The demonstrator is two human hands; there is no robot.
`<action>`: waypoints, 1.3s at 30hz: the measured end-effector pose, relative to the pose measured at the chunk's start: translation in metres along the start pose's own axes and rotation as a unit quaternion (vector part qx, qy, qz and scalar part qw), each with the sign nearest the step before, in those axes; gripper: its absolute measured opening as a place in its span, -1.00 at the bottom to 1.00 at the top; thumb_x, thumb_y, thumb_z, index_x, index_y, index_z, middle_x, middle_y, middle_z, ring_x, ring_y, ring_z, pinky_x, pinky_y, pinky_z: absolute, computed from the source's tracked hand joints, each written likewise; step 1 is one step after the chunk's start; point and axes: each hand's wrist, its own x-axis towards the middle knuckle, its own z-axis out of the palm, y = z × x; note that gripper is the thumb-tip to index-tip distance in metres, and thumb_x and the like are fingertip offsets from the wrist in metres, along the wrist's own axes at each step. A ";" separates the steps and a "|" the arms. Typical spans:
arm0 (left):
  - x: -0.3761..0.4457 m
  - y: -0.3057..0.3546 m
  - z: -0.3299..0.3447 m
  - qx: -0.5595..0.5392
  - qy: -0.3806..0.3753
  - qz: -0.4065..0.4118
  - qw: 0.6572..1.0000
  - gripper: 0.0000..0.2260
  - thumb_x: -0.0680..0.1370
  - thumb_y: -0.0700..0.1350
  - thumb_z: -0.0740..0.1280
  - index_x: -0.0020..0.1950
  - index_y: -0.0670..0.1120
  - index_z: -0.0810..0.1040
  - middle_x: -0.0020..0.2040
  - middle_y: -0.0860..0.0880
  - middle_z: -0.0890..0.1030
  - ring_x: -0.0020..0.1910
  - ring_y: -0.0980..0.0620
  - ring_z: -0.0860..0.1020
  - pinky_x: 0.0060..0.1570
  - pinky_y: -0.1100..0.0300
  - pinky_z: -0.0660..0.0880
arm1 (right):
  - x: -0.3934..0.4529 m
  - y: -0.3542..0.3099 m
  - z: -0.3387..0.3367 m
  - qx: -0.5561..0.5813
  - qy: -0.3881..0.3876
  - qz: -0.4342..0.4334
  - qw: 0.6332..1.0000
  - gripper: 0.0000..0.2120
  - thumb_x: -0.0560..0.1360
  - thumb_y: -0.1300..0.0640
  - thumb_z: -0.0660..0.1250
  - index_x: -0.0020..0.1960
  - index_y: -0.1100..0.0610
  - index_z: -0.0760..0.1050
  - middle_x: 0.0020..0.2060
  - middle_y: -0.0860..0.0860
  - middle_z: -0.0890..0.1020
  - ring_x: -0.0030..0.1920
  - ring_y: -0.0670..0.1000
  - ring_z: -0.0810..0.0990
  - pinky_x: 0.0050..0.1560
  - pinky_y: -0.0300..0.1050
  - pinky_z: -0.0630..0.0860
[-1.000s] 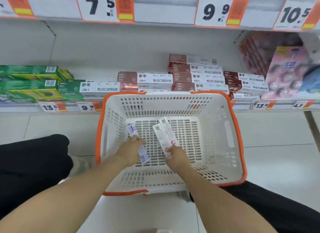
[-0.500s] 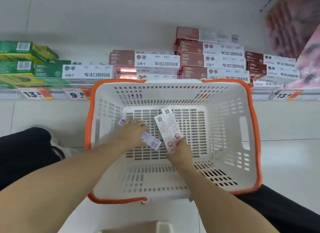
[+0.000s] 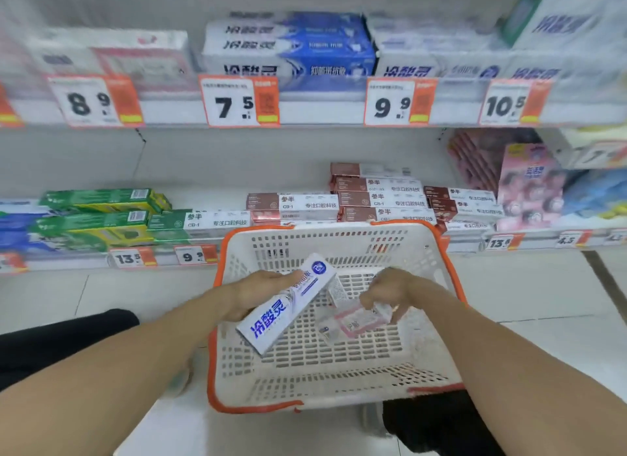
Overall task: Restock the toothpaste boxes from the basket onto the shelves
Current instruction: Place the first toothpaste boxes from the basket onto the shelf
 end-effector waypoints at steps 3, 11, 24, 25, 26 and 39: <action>-0.039 0.028 -0.004 0.005 -0.012 0.036 0.999 -0.50 0.49 0.25 0.37 0.28 -0.06 0.60 0.15 -0.19 0.68 0.11 -0.22 0.64 0.18 -0.11 0.56 | -0.047 -0.026 -0.041 -0.033 -0.009 -0.047 0.998 -0.70 0.31 0.14 0.48 -0.07 0.33 0.60 -0.13 0.12 0.51 -0.24 0.12 0.66 -0.28 -0.02 0.67; -0.131 0.095 -0.025 0.169 0.008 0.139 0.976 -0.55 0.43 0.00 0.55 0.25 -0.08 0.57 0.07 -0.05 0.72 -0.05 -0.04 0.69 -0.03 0.04 0.64 | -0.159 -0.065 -0.092 0.059 0.044 -0.209 0.975 -0.84 0.49 0.23 0.41 -0.03 0.34 0.63 -0.38 0.10 0.51 -0.43 -0.01 0.56 -0.49 -0.26 0.50; -0.141 0.096 -0.046 -0.066 -0.033 0.166 0.983 -0.17 0.11 0.05 0.71 0.28 -0.20 0.53 0.19 -0.33 0.62 -0.01 -0.24 0.65 -0.01 -0.08 0.63 | -0.144 -0.059 -0.071 0.371 0.041 -0.370 0.851 -0.54 0.27 -0.01 0.40 -0.01 0.33 0.69 -0.08 0.37 0.68 -0.26 0.18 0.66 -0.43 -0.07 0.58; -0.141 0.098 -0.048 -0.069 -0.032 0.174 0.982 -0.15 0.08 0.06 0.73 0.28 -0.21 0.54 0.18 -0.34 0.62 -0.02 -0.24 0.65 -0.03 -0.08 0.63 | -0.144 -0.060 -0.070 0.373 0.051 -0.372 0.848 -0.57 0.32 0.02 0.39 0.01 0.33 0.68 -0.08 0.37 0.68 -0.26 0.18 0.66 -0.43 -0.06 0.58; -0.143 0.101 -0.048 -0.067 -0.033 0.179 0.981 -0.14 0.07 0.05 0.73 0.27 -0.22 0.53 0.17 -0.34 0.63 -0.02 -0.23 0.66 -0.03 -0.08 0.63 | -0.144 -0.062 -0.070 0.379 0.064 -0.372 0.845 -0.61 0.38 0.07 0.36 0.03 0.34 0.67 -0.08 0.37 0.67 -0.27 0.18 0.66 -0.43 -0.05 0.58; -0.175 0.106 -0.075 -0.098 0.135 0.270 0.948 -0.45 0.25 -0.15 0.59 0.19 -0.19 0.54 0.00 -0.19 0.72 -0.09 -0.16 0.70 -0.11 0.00 0.64 | -0.177 -0.100 -0.078 0.292 0.171 -0.426 0.839 -0.75 0.38 0.14 0.56 0.03 0.18 0.69 -0.14 0.17 0.73 -0.21 0.04 0.72 -0.25 -0.24 0.60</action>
